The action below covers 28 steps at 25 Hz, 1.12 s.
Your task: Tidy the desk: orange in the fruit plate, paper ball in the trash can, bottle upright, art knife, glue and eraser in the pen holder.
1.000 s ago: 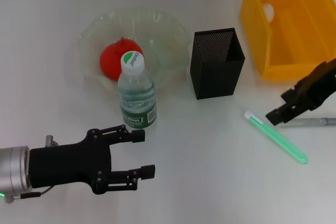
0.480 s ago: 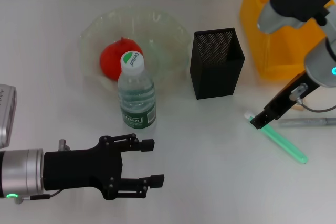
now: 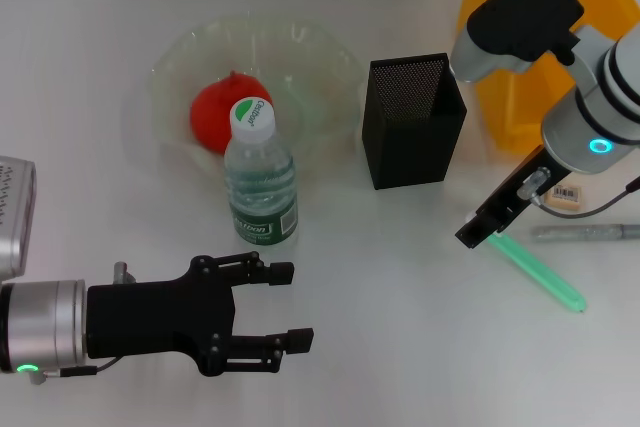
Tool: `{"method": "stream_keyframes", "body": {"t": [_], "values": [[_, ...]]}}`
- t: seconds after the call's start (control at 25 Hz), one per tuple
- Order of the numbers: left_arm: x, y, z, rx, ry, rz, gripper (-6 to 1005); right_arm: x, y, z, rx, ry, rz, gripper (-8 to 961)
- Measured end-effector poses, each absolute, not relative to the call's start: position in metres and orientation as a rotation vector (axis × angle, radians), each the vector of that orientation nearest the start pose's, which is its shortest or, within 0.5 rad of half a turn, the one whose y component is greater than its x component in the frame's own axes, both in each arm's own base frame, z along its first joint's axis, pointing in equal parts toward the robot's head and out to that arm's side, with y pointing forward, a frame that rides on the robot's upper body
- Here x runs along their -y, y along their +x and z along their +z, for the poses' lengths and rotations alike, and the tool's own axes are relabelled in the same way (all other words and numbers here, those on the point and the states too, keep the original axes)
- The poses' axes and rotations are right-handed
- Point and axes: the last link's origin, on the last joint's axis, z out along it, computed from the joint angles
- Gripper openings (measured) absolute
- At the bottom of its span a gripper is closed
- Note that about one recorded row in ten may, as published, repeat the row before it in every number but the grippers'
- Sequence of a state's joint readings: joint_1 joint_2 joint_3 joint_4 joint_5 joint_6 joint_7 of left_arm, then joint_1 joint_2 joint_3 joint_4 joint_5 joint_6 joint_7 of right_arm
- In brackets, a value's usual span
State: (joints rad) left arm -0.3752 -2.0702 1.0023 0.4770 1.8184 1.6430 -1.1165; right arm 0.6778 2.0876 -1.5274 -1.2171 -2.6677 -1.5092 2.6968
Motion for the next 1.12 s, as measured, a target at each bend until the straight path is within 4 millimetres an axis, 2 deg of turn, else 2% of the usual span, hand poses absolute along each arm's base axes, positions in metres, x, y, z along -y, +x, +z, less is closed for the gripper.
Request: {"method": "stream_keyframes", "body": {"t": [0.56,0.76,0.96,1.12], "values": [[-0.248,-0.285,-0.052,0.564,-2.927,-0.811,798,-0.357,0.192,-0.044,-0.969,-2.522,-0.677,702],[-0.247,-0.285,-0.053,0.581,-2.928,-0.814,798,-0.357,0.193,-0.046,-0.960,-2.522,-0.677,471],[-0.248,-0.284,-0.053,0.578,-2.930,-0.815,797,-0.356,0.196,-0.048,-0.959,-2.525,-0.694,375],[-0.248,-0.284,-0.053,0.580,-2.930,-0.816,797,-0.356,0.197,-0.050,-0.949,-2.529,-0.705,355]]}}
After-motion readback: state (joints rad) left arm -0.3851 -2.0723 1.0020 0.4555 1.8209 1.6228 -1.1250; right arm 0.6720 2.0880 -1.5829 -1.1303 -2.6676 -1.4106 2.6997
